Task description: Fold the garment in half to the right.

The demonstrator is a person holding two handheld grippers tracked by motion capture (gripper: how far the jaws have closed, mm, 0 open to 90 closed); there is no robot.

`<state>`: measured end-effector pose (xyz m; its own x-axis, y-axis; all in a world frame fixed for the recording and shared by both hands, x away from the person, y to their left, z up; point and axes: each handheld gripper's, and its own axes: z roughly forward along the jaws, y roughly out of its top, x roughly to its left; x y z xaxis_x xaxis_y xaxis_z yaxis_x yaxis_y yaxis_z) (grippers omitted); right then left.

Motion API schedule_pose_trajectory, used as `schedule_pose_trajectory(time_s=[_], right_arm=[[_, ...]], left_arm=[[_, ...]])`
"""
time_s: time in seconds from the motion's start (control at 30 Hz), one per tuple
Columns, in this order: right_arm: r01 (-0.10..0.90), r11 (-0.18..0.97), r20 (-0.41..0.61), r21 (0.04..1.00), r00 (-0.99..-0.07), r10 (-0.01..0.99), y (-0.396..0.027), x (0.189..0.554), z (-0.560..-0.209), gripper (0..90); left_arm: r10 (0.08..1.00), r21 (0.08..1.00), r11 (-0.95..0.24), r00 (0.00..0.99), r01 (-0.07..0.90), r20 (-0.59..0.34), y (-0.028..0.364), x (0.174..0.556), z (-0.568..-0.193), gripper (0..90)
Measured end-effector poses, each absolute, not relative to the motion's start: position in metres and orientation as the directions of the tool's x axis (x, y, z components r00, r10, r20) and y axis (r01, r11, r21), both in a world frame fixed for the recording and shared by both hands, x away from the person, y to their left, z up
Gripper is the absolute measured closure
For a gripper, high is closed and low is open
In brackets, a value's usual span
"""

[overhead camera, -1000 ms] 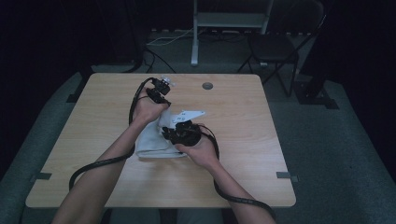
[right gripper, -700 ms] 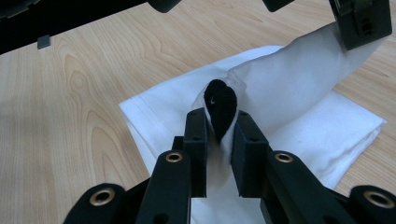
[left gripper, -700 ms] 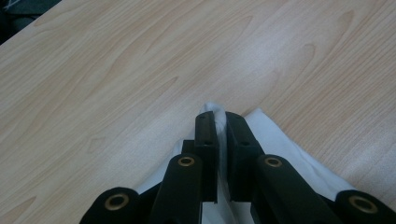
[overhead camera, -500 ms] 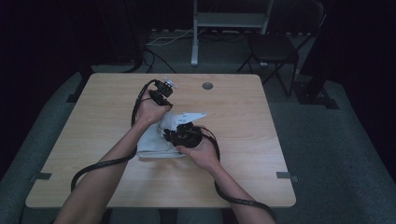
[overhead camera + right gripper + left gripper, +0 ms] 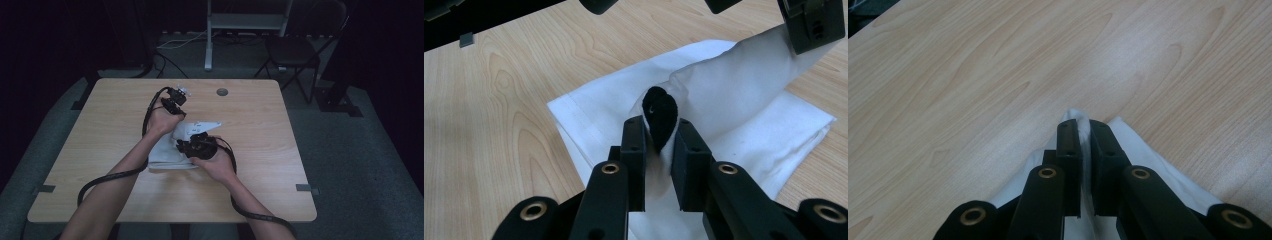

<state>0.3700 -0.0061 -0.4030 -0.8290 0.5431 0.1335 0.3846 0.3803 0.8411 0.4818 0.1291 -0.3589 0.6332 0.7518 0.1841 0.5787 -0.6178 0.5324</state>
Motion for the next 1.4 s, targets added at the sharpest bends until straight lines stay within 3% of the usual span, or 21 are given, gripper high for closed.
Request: schedule_pose_trajectory(time_s=[1.4], right_arm=[[0.406,0.374,0.150,0.834,-0.819,0.553,-0.011,0.369,-0.414,77.9]], left_arm=[[0.749,0.542,-0.616,0.639,0.572,0.176,0.121,0.481,-0.367,84.7]])
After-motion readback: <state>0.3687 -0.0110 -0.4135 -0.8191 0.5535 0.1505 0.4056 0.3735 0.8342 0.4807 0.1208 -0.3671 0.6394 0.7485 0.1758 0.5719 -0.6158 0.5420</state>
